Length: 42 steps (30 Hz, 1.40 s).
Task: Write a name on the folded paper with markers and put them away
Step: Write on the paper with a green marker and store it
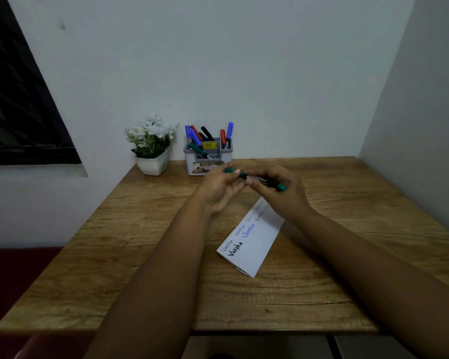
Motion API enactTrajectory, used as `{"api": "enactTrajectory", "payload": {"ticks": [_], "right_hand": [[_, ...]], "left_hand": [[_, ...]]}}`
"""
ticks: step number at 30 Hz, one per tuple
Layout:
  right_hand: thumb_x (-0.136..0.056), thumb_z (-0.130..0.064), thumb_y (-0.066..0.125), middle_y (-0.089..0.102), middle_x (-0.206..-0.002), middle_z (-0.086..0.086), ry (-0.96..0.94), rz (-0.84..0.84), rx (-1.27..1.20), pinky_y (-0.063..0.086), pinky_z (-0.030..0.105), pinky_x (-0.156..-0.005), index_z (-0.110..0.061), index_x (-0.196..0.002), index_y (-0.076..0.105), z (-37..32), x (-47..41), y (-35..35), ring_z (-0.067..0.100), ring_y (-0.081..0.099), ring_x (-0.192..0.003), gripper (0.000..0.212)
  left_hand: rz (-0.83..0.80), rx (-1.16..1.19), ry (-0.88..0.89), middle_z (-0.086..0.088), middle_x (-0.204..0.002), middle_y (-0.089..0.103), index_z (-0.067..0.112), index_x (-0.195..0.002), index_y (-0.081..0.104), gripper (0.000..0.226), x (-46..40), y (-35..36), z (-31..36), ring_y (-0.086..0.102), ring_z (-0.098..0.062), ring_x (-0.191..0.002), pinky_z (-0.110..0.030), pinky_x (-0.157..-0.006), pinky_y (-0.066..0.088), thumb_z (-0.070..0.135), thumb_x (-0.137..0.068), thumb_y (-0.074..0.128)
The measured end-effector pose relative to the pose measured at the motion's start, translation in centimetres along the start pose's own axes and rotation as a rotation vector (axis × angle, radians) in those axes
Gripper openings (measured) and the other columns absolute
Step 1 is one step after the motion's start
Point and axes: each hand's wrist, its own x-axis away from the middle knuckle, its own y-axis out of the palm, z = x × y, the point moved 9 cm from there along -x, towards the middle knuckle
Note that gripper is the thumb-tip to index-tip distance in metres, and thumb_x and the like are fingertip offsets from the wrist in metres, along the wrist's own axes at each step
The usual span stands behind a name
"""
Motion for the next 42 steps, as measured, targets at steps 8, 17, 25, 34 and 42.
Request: {"api": "enactTrajectory", "payload": {"ticks": [8,17,25,34,42], "right_hand": [[-0.089,-0.012,0.069,0.073,-0.089,0.01,0.366,-0.234,-0.048,0.059,0.032,-0.08,-0.01,-0.114,0.068,2.8,-0.4,3.0,0.02,0.072,-0.081,0.025],[-0.084,-0.013,0.068,0.066,-0.105,0.007,0.144,-0.58,0.531,0.058,0.042,-0.072,-0.027,-0.154,-0.011,1.3,-3.8,10.1,0.02,0.067,-0.077,0.107],[-0.085,-0.014,0.073,0.063,-0.116,0.014,0.352,-0.45,0.164,0.057,0.041,-0.084,-0.034,-0.152,0.001,2.3,-7.3,10.6,0.023,0.066,-0.094,0.1],[-0.095,-0.002,0.056,0.063,-0.081,0.003,0.268,0.079,0.132,0.06,0.033,-0.07,-0.021,-0.145,0.013,3.6,-14.4,6.2,0.013,0.066,-0.069,0.069],[-0.095,-0.001,0.053,0.062,-0.084,0.005,0.095,0.145,0.068,0.058,0.026,-0.064,-0.015,-0.139,0.021,3.2,-18.5,10.9,0.019,0.068,-0.072,0.056]], "left_hand": [[0.252,-0.279,0.312,-0.011,-0.104,0.066,0.007,-0.122,0.04,0.033,-0.5,-4.5,4.4,0.069,-0.017,-0.087,-0.024,-0.069,0.057,-0.001,-0.093,0.055],[0.335,-0.575,0.385,-0.006,-0.097,0.063,0.005,-0.122,0.054,0.034,-0.7,-6.4,6.0,0.067,-0.022,-0.094,-0.026,-0.07,0.058,0.003,-0.089,0.064],[0.257,-0.495,0.456,-0.004,-0.112,0.065,0.006,-0.117,0.056,0.025,-1.2,-6.1,6.8,0.065,-0.012,-0.099,-0.019,-0.069,0.056,-0.003,-0.095,0.049],[0.601,-0.598,0.608,-0.003,-0.114,0.063,0.018,-0.118,0.054,0.02,-1.6,-11.4,8.1,0.061,-0.016,-0.104,-0.024,-0.083,0.047,0.018,-0.1,0.047],[0.74,-0.67,0.639,-0.001,-0.11,0.052,0.005,-0.132,0.041,0.034,-1.1,-11.8,7.6,0.051,-0.01,-0.097,-0.014,-0.075,0.041,0.014,-0.099,0.046]]}}
